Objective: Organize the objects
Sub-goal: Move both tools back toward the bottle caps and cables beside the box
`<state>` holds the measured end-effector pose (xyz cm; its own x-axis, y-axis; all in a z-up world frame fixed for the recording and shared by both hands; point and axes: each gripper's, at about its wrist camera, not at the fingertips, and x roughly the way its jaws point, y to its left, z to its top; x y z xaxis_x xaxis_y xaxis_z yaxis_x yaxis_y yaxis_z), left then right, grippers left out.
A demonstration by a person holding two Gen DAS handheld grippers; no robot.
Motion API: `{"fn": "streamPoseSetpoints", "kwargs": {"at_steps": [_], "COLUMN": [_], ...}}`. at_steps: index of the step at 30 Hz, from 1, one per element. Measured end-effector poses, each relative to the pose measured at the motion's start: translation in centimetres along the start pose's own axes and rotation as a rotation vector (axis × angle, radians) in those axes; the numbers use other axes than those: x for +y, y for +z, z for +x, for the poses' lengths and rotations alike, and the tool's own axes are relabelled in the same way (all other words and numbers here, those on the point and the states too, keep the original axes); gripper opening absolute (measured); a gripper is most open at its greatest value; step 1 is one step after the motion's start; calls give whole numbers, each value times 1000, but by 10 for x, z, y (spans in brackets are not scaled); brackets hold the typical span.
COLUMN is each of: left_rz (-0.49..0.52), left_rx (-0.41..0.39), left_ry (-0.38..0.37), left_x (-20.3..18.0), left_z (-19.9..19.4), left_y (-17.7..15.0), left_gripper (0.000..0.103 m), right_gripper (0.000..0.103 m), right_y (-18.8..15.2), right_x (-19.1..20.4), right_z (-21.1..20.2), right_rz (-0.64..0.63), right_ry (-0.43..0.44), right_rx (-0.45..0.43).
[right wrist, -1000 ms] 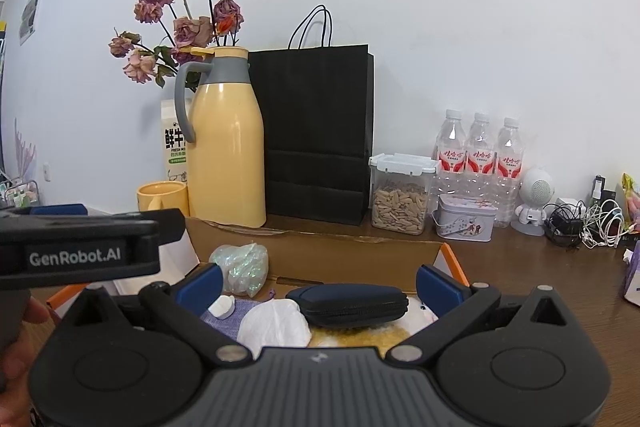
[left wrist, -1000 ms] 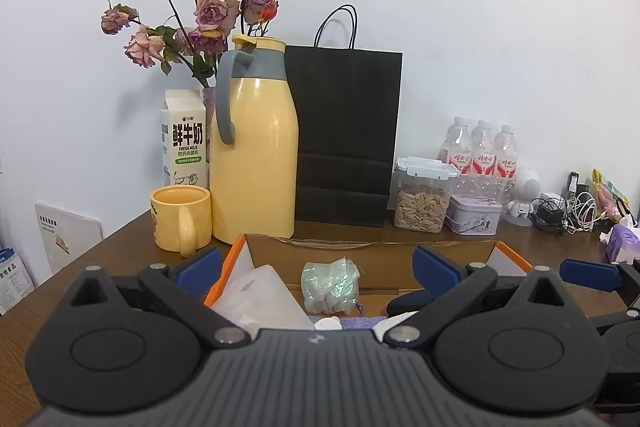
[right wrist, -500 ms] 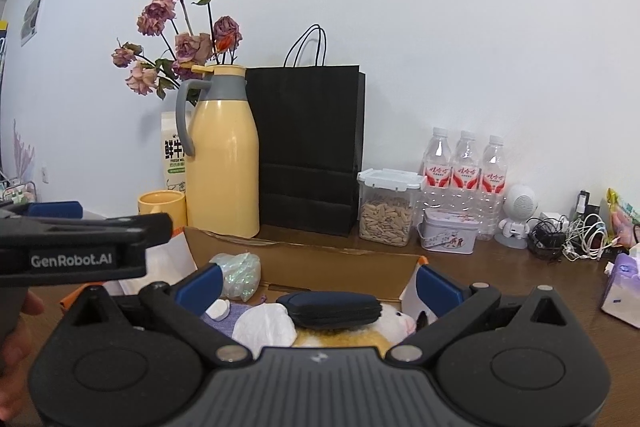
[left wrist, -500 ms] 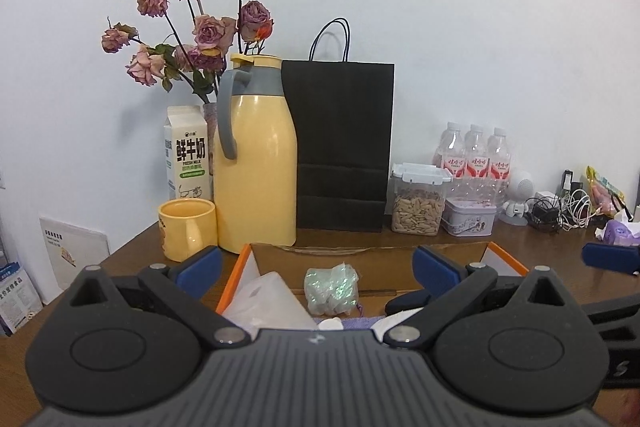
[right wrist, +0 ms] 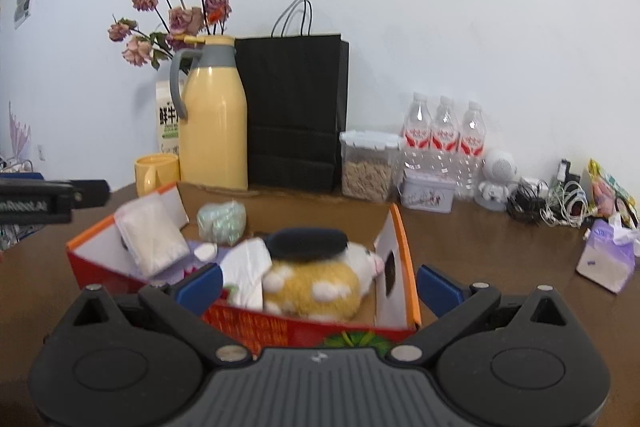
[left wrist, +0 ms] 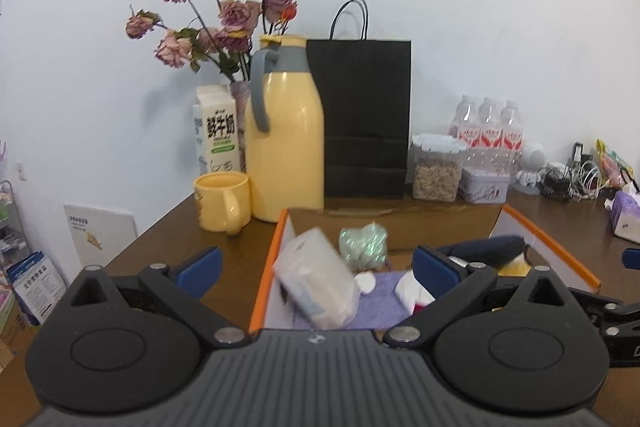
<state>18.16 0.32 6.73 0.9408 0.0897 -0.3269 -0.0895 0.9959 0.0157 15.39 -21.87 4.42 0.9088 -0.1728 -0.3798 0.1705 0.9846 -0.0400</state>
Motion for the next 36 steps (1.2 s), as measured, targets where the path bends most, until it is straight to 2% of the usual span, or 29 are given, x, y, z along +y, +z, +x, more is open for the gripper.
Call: {"fn": "streamPoseSetpoints", "kwargs": {"at_steps": [10,20,26,32,36], "left_rz": [25,54,80,68,58], "left_rx": [89,157,187,213,218], "left_ry": [29,2,-35,-36,-35], "left_x": [15,12,1,2,6], "left_z": [-14,-22,-21,-16,-16], "left_y": [-29,-55,-66,-71,-73], "left_gripper": [103,103,103,103,103], "right_gripper": [103,103,94,92,79], "right_y": [-36,-58,-60,-58,-58], "right_x": [-1,6,19,37,48], "right_z": [-11,-11,-6,5,20], "right_rz": [-8,-22,-45,-80,-103], "right_ry": [3,34,89,153,169], "right_rx": [98,161,175,200,241]}}
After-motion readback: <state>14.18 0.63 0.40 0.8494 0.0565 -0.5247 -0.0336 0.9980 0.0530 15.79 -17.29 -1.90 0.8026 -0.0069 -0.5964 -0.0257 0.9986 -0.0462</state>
